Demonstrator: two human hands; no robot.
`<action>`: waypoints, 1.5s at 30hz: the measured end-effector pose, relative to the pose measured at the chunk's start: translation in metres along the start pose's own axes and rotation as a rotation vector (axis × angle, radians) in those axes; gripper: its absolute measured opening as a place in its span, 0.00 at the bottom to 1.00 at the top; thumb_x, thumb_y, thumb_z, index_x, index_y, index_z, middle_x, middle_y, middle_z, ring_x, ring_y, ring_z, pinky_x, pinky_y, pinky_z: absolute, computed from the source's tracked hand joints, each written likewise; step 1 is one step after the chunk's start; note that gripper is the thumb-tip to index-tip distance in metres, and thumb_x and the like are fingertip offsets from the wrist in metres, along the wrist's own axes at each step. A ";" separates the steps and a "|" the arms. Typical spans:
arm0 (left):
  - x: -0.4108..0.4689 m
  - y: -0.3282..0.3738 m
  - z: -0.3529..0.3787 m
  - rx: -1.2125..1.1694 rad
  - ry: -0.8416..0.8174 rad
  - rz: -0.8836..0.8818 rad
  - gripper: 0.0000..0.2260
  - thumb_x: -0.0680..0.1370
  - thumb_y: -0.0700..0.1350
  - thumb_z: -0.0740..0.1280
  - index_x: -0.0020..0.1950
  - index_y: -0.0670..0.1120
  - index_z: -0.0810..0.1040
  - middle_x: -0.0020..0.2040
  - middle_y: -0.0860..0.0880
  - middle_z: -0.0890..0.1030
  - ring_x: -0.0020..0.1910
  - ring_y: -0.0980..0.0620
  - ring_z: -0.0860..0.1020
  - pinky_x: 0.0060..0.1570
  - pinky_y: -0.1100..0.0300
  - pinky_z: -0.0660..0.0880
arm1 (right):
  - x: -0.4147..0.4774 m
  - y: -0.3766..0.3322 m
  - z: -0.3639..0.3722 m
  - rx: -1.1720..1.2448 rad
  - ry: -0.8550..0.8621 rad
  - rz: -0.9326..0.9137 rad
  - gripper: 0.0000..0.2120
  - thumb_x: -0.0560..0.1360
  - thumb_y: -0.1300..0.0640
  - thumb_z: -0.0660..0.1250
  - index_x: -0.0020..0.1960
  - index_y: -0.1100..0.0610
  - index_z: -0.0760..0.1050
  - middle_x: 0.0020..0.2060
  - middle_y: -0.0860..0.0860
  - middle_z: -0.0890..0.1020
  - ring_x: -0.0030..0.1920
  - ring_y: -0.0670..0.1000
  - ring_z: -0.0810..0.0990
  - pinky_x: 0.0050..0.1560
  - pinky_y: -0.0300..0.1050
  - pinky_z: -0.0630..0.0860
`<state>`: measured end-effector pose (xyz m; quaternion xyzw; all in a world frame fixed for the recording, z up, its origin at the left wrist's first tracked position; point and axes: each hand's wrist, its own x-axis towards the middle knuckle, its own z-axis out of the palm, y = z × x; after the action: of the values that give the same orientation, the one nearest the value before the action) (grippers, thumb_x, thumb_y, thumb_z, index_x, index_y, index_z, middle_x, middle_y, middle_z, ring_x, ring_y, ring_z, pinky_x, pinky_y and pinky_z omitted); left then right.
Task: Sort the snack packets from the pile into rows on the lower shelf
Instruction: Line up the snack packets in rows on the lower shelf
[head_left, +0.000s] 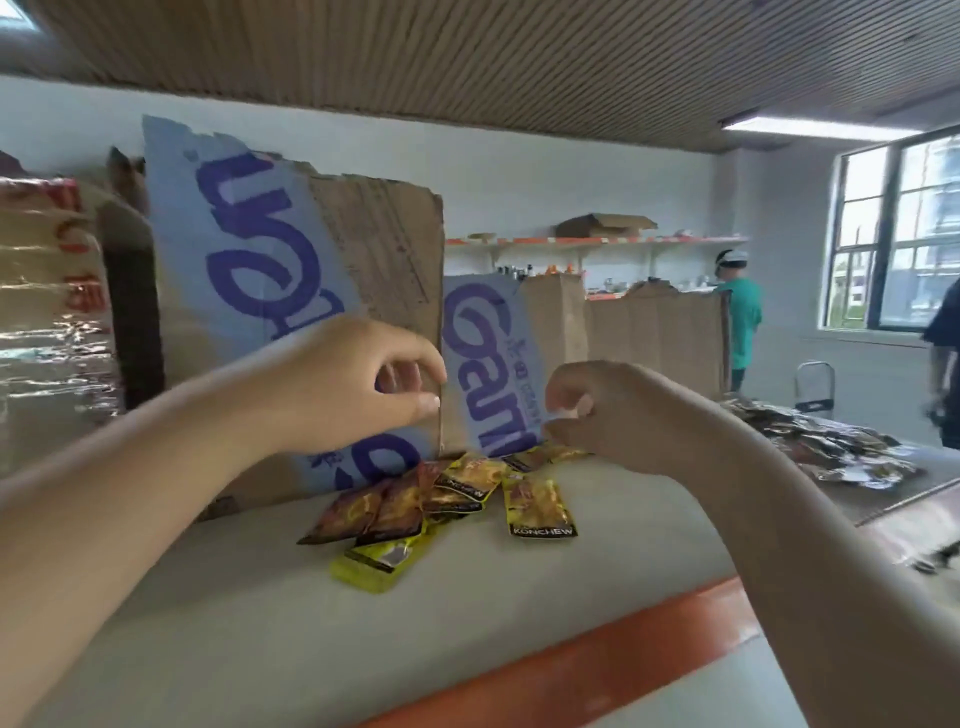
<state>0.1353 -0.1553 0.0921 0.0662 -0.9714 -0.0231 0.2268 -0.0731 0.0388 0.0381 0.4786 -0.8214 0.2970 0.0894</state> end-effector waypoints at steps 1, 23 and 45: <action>0.008 0.006 0.006 0.018 -0.033 -0.053 0.13 0.75 0.67 0.66 0.57 0.68 0.78 0.50 0.70 0.79 0.48 0.70 0.77 0.42 0.65 0.73 | 0.011 0.003 0.003 -0.064 -0.126 0.008 0.10 0.78 0.51 0.70 0.40 0.48 0.72 0.37 0.44 0.76 0.32 0.44 0.77 0.28 0.35 0.67; 0.064 0.022 0.121 0.215 -0.388 -0.451 0.12 0.71 0.57 0.74 0.52 0.61 0.77 0.47 0.58 0.77 0.43 0.57 0.75 0.36 0.60 0.70 | 0.048 0.011 0.071 -0.411 -0.576 0.047 0.20 0.77 0.38 0.67 0.54 0.54 0.72 0.42 0.50 0.75 0.43 0.53 0.75 0.49 0.50 0.76; 0.052 0.018 0.090 0.169 0.067 -0.419 0.22 0.62 0.72 0.71 0.51 0.63 0.76 0.45 0.60 0.79 0.42 0.61 0.76 0.35 0.60 0.71 | 0.043 0.027 0.034 0.112 0.083 -0.095 0.10 0.69 0.51 0.73 0.42 0.50 0.72 0.41 0.47 0.75 0.39 0.50 0.75 0.33 0.42 0.66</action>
<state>0.0470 -0.1437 0.0358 0.2857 -0.9269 0.0138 0.2429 -0.1133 -0.0022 0.0184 0.5084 -0.7755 0.3577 0.1105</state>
